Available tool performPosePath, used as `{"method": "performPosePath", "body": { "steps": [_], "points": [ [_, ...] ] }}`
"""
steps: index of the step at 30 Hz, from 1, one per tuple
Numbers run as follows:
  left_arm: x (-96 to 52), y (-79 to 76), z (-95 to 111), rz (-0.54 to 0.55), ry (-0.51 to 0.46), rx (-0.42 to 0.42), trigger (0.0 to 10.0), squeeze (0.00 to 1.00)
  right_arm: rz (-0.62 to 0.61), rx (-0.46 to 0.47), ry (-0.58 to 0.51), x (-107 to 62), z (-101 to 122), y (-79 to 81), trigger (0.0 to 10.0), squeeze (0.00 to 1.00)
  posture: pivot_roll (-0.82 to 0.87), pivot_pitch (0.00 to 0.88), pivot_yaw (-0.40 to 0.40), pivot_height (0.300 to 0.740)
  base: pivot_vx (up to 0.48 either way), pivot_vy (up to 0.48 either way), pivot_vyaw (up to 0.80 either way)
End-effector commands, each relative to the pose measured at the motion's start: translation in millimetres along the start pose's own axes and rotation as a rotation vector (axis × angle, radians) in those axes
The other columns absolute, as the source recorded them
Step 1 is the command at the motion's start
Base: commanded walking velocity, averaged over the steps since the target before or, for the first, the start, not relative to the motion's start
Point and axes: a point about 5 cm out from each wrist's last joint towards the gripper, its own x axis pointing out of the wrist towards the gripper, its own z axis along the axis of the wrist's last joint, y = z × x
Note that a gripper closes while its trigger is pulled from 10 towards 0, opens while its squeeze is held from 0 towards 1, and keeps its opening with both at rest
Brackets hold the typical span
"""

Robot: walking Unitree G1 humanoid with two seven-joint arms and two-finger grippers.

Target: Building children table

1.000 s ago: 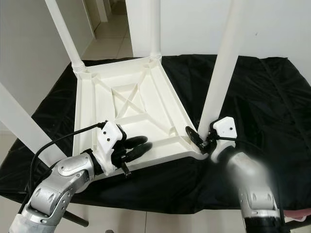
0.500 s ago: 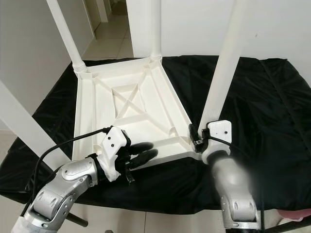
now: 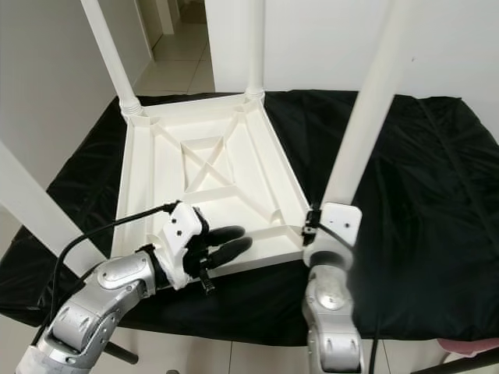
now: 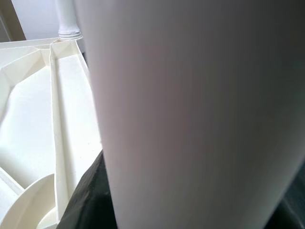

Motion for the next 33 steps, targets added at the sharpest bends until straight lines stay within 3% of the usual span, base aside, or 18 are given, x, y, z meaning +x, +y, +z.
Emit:
{"method": "performPosePath", "body": {
  "steps": [1,2,3,9,10,11,12,14,15,22,24,26,31,32,33],
  "points": [
    [-2.2,4.6,-1,0.009,0.006,0.014,10.0,0.00,-0.018,-0.003,0.058,0.4,-10,-2.8,10.0,0.00,-0.09,0.055,0.071,0.740,0.000,0.000,0.00],
    [-2.2,4.6,-1,0.009,0.006,0.014,10.0,0.00,-0.018,-0.003,0.058,0.4,-10,-2.8,10.0,0.00,-0.09,0.055,0.071,0.740,0.000,0.000,0.00],
    [-1.9,6.1,-1,0.013,0.005,0.018,10.0,0.00,-0.012,0.014,0.048,2.2,-8,-5.2,10.0,1.00,-0.09,0.059,0.071,0.740,0.000,0.000,0.00],
    [-0.4,6.1,2,0.010,-0.004,0.019,10.0,0.00,0.093,0.027,-0.013,9.2,0,-9.1,10.0,1.00,-0.09,0.056,0.069,0.740,0.000,0.000,0.00],
    [-0.8,5.6,1,0.009,-0.003,0.019,10.0,0.00,0.142,0.027,-0.027,11.3,1,-12.2,10.0,0.27,-0.09,0.057,0.072,0.740,0.000,0.000,0.00],
    [-1.0,5.3,1,0.008,-0.003,0.020,10.0,0.00,0.176,0.026,-0.036,12.7,2,-14.5,10.0,0.27,-0.09,0.057,0.072,0.740,0.000,0.000,0.00],
    [-1.5,5.1,1,0.007,-0.001,0.017,10.0,0.00,0.224,0.009,-0.058,13.9,4,-18.2,10.0,0.00,-0.09,0.064,0.073,0.740,0.000,0.000,0.00],
    [-1.9,4.9,1,0.007,0.000,0.017,10.0,0.00,0.270,0.009,-0.062,15.1,5,-21.0,10.0,0.00,-0.10,0.063,0.074,0.740,0.000,0.000,0.00],
    [-1.8,3.6,0,0.000,0.006,0.029,10.0,0.00,0.367,0.015,-0.056,19.5,5,-25.9,10.0,0.00,-0.10,0.069,0.074,0.740,0.000,0.000,0.00],
    [0.3,3.0,-1,0.010,0.021,-0.012,10.0,0.00,0.500,-0.017,-0.052,28.7,7,-31.2,10.0,0.00,-0.10,0.068,0.074,0.740,0.000,0.000,0.00],
    [1.8,1.3,-2,0.007,0.030,-0.045,10.0,0.00,0.658,-0.056,-0.051,33.2,7,-30.2,10.0,0.00,-0.10,0.068,0.079,0.740,0.000,0.000,0.00],
    [2.8,-0.8,-2,-0.002,0.029,-0.047,10.0,0.00,0.729,-0.096,-0.055,36.4,7,-30.5,10.0,0.00,-0.10,0.068,0.079,0.740,0.000,0.000,0.00],
    [3.8,-2.6,-4,0.002,0.037,-0.033,10.0,0.00,0.820,-0.118,-0.026,41.5,5,-32.2,10.0,0.00,-0.10,0.067,0.077,0.740,0.000,0.000,0.00],
    [4.0,-2.8,-6,0.017,0.044,-0.037,10.0,0.00,0.866,-0.134,-0.002,43.6,1,-34.6,3.6,0.00,-0.09,0.065,0.072,0.740,0.000,0.000,0.00],
    [3.7,-2.8,-7,0.023,0.048,-0.040,10.0,0.00,0.881,-0.143,0.005,43.9,0,-35.3,3.6,0.00,-0.09,0.066,0.073,0.740,0.000,0.000,0.00]
  ]
}}
